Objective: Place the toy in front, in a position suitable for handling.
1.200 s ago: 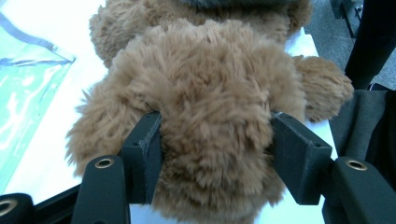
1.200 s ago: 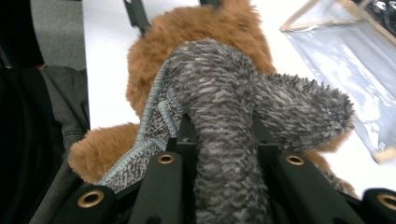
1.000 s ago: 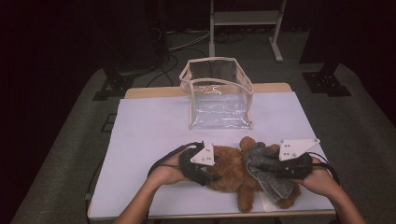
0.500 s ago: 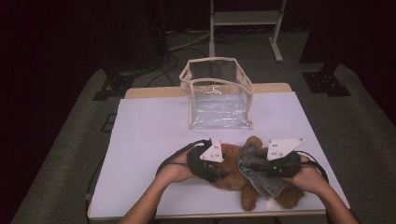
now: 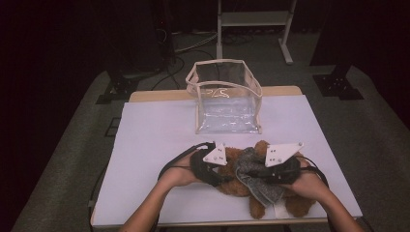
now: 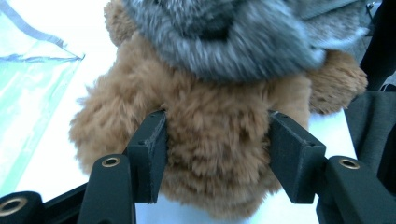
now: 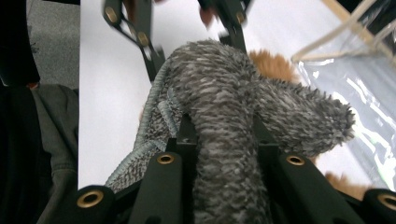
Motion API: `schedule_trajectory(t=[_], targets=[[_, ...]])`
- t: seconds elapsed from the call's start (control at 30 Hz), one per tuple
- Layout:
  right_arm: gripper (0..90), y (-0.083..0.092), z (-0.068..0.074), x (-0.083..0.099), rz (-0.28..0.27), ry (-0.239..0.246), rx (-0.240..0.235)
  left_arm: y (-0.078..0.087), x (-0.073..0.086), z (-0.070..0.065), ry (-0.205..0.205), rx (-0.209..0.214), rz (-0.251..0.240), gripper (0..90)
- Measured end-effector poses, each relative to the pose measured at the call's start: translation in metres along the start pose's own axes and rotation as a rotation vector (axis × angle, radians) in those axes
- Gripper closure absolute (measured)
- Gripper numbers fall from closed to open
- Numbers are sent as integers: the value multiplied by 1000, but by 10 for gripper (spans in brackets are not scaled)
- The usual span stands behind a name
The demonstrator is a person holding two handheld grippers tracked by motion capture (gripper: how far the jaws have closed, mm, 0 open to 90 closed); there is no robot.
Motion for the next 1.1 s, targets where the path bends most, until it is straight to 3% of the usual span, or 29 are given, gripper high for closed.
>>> schedule_trajectory(t=[0.17, 0.27, 0.47, 0.57, 0.7, 0.9, 1.1], targets=[[711, 11, 0, 11, 22, -25, 37, 7, 11, 1, 18, 7, 3, 443], [709, 9, 4, 4, 37, 4, 60, 10, 14, 3, 27, 13, -1, 452], [710, -1, 6, -16, -16, 27, 32, 10, 15, 3, 31, 19, -9, 456], [709, -5, 8, -20, -11, 36, 25, 8, 15, 4, 35, 19, -12, 459], [710, -3, 11, -13, 3, 32, 21, 9, 17, 3, 33, 18, -12, 459], [711, 6, 4, 8, -8, -39, 24, 7, 18, -1, 11, 44, -4, 459], [711, -1, 4, -8, -19, 7, 17, 0, 13, 2, 16, 55, 8, 487]])
Point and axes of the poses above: each handheld gripper's, and its own axes: y roughly backward along the jaws, x roughly out of its underside, z roughly to its left, the point moved 3 cm from there along -y, roughly forward along the jaws, and after that the axes turned 14 degrees about y, right-handed, at the moved point
